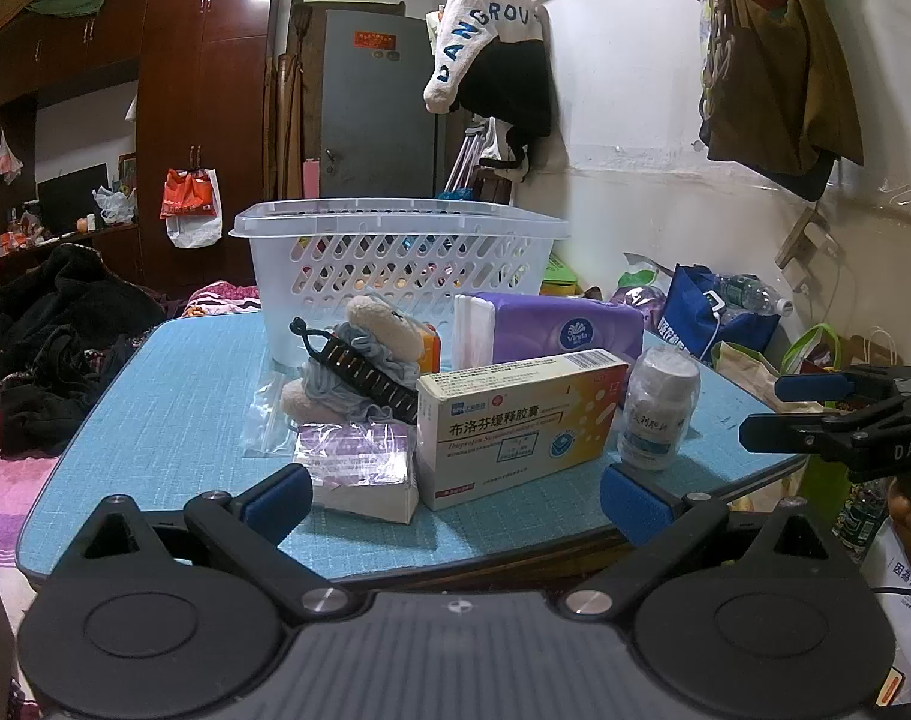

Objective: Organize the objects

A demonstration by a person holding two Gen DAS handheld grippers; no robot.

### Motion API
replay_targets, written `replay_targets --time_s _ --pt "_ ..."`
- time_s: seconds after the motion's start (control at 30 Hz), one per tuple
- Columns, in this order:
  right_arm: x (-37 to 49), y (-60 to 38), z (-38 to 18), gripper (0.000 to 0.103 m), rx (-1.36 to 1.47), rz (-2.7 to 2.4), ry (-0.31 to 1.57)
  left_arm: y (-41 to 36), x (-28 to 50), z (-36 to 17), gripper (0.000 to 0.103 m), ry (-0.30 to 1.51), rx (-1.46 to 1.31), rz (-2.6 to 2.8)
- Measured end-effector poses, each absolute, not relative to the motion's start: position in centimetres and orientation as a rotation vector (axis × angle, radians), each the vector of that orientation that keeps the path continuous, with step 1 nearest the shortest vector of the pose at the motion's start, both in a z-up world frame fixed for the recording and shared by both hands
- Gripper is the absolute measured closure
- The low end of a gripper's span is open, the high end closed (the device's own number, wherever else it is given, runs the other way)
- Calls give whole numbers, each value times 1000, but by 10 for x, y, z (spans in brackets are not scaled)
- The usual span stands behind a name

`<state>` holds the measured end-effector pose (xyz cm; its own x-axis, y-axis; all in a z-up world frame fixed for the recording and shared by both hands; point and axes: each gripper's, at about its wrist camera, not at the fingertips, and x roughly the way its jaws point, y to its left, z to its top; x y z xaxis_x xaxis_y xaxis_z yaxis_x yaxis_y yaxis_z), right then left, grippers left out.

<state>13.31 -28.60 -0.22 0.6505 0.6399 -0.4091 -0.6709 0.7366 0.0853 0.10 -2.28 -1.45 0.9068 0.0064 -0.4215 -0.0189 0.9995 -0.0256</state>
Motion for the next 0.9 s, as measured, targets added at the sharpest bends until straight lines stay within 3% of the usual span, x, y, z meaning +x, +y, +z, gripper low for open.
replay_targets --time_s 0.37,0.67,0.9 --pt "133 -286 -3 0 -67 738 413 -22 0 -14 0 428 -40 11" --pt "132 -292 -9 0 -32 691 243 -5 -12 -8 0 206 7 91" --pt "132 -292 -9 0 -28 741 254 8 10 -22 0 260 41 62"
